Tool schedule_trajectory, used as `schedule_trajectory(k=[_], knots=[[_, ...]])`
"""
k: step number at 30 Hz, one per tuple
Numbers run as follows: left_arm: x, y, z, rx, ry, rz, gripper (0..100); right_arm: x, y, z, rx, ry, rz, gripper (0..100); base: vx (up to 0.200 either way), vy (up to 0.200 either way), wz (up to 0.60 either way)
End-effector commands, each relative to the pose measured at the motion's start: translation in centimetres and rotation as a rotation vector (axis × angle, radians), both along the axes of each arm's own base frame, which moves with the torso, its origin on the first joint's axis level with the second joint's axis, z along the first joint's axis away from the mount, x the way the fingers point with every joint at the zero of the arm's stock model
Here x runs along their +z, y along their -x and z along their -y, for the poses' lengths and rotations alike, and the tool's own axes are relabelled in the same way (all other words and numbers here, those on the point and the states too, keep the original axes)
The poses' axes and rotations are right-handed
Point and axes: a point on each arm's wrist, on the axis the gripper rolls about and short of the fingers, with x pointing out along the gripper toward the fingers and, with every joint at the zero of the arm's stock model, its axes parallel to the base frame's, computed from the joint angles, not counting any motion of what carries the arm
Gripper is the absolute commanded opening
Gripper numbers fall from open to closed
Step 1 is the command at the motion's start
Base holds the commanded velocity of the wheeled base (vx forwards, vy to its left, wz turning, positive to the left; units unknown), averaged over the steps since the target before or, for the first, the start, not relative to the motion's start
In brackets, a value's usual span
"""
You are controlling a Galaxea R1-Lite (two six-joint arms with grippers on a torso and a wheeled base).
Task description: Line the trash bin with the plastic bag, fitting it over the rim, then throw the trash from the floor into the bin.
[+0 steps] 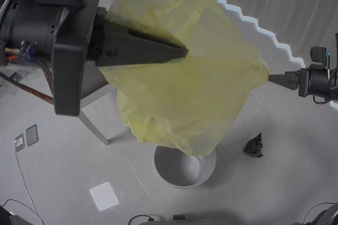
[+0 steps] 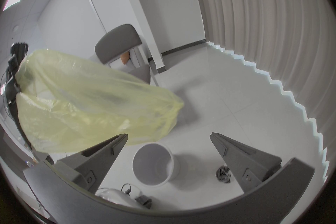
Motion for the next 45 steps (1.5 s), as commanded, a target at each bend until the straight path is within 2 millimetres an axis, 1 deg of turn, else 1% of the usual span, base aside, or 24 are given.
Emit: schedule_trajectory(k=[1,4,8,12,17,20,22,24,34,40,45], knots=[[0.0,0.2,-0.1,-0.002,0.0,-0.002,0,0.1,-3.7,1.8,-0.01,-0.039,0.005,100,0.0,0.0,0.0],[-0.1,0.1,-0.2,0.0,-0.006,-0.006,0,0.9,-3.2,2.1,0.003,-0.051,0.031,100,0.0,0.0,0.0],[-0.7,-0.1,-0.1,0.002,-0.02,-0.019,0,1.8,-3.2,2.4,0.0,-0.056,0.065,100,0.0,0.0,0.0],[-1.0,-0.2,0.0,0.001,-0.026,-0.025,0,1.9,-3.6,2.0,0.014,-0.056,0.066,100,0.0,0.0,0.0],[-1.1,-0.3,0.2,-0.001,-0.028,-0.028,0,0.5,-4.4,0.5,0.058,-0.05,0.013,100,0.0,0.0,0.0],[-1.1,-0.3,0.3,-0.003,-0.029,-0.027,0,-1.1,-4.6,-0.1,0.077,-0.04,-0.041,100,0.0,0.0,0.0],[-1.1,-0.4,0.4,-0.004,-0.027,-0.026,0,-2.1,-4.5,-0.2,0.08,-0.029,-0.075,100,0.0,0.0,0.0],[-0.9,-0.4,0.5,-0.005,-0.015,-0.016,0,-2.7,-4.5,-0.2,0.08,-0.024,-0.095,100,0.0,0.0,0.0],[-0.7,-0.3,1.0,-0.023,0.009,-0.009,0,-5.2,-5.8,-0.9,0.1,-0.02,-0.188,100,0.0,0.0,0.0],[-0.6,-0.6,1.5,-0.026,0.025,0.003,0,-6.6,-5.6,-1.7,0.147,-0.019,-0.236,100,0.0,0.0,0.0],[-0.6,-0.7,1.7,-0.025,0.029,0.005,0,-6.6,-5.6,-1.9,0.157,-0.024,-0.237,100,0.0,0.0,0.0]])
